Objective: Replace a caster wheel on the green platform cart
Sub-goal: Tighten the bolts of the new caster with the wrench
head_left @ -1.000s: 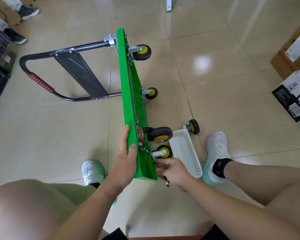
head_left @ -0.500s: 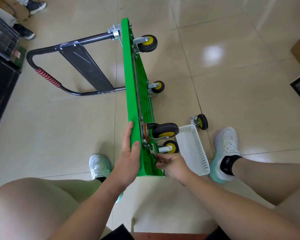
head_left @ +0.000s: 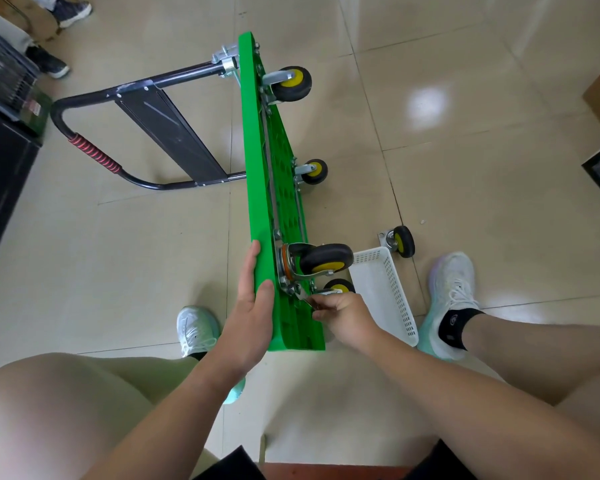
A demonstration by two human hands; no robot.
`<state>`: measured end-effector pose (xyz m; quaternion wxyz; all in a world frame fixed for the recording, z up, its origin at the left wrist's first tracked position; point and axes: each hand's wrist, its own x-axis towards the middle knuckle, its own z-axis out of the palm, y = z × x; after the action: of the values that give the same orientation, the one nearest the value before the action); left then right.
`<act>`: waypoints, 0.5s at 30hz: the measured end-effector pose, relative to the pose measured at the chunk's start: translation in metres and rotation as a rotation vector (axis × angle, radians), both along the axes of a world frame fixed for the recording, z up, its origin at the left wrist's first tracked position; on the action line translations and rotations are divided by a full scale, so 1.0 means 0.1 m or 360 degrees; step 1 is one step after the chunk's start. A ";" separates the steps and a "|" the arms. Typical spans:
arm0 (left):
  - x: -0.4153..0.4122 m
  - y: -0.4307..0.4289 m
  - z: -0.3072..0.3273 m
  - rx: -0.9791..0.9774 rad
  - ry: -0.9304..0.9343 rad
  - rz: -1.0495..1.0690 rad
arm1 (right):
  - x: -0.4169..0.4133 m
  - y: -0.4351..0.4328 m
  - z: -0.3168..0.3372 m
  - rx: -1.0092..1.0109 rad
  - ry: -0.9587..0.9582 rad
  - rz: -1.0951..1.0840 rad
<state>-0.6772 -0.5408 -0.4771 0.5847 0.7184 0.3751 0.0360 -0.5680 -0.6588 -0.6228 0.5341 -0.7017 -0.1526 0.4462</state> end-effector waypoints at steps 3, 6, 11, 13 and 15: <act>0.00 0.00 0.00 0.0011 -0.0006 -0.0011 | 0.07 0.07 -0.04 0.0007 -0.0126 0.0033; 0.01 -0.01 -0.01 -0.0011 -0.0013 0.0001 | 0.07 0.13 -0.12 0.0003 -0.0091 0.0028; 0.01 0.00 -0.02 0.0023 -0.0010 -0.0011 | -0.03 0.13 -0.12 0.0066 0.0035 -0.0035; 0.01 0.00 -0.01 0.0042 -0.0013 -0.0025 | -0.10 0.09 -0.05 0.0071 0.0106 -0.0068; 0.01 0.01 -0.02 0.0058 -0.0007 -0.0033 | -0.21 0.04 0.06 0.0064 0.0245 -0.0139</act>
<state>-0.6765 -0.5397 -0.4789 0.5726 0.7328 0.3657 0.0383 -0.5889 -0.6550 -0.6164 0.5771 -0.6605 -0.0894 0.4719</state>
